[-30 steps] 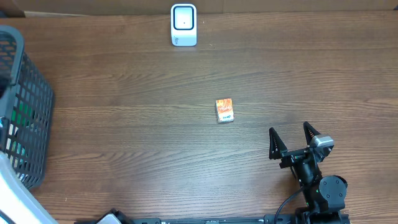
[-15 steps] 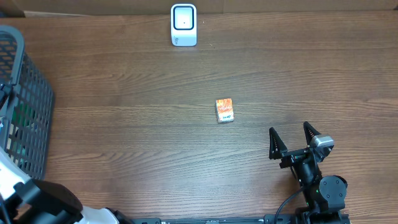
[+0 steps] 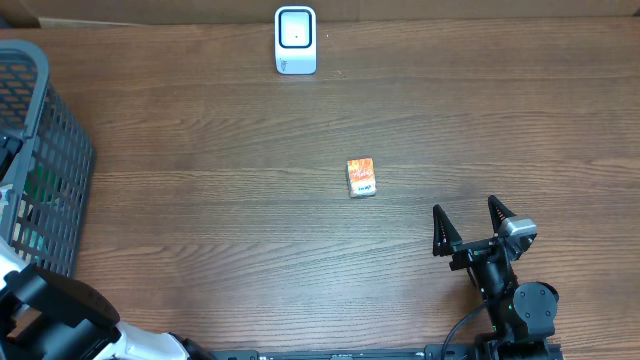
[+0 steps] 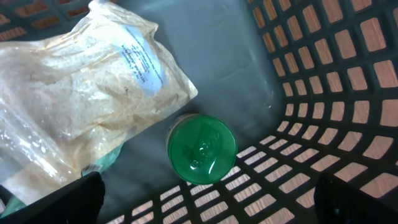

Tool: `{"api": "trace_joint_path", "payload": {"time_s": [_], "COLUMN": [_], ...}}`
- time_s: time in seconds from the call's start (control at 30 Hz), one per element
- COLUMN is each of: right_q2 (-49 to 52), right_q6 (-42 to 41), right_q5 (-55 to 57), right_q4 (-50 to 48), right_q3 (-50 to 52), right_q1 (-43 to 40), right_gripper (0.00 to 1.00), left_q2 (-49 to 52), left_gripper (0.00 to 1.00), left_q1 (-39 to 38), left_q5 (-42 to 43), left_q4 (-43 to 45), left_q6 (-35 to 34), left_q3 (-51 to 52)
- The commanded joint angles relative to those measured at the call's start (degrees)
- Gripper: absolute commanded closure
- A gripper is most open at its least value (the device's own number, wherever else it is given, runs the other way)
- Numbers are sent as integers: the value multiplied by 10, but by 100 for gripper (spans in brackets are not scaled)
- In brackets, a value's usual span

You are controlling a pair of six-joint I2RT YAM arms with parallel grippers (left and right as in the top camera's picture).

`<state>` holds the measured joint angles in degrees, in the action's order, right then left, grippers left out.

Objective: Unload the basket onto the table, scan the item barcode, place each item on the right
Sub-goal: 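Return the left gripper into the grey basket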

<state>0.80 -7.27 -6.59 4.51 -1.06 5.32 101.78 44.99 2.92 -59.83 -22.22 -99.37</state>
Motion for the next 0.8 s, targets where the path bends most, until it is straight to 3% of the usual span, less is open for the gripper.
{"api": "trace_joint_path", "payload": {"time_s": [0.0, 0.17, 0.3, 0.77], "right_q2": [-5, -5, -5, -5], "right_q6": [2, 2, 2, 2], "right_q5": [5, 5, 5, 5], "right_q4": [-2, -2, -2, -2], "right_q3": [6, 6, 6, 6], "right_q1": [1, 1, 1, 1], "right_gripper": [0, 0, 0, 0], "left_q2": [11, 11, 13, 94], "left_gripper": [4, 4, 0, 2], "left_q1": [-3, -2, -2, -2], "left_q5": [14, 72, 57, 57], "left_q4": [6, 40, 44, 10], "left_q6": [30, 68, 74, 72], "left_q3": [3, 2, 2, 2]}}
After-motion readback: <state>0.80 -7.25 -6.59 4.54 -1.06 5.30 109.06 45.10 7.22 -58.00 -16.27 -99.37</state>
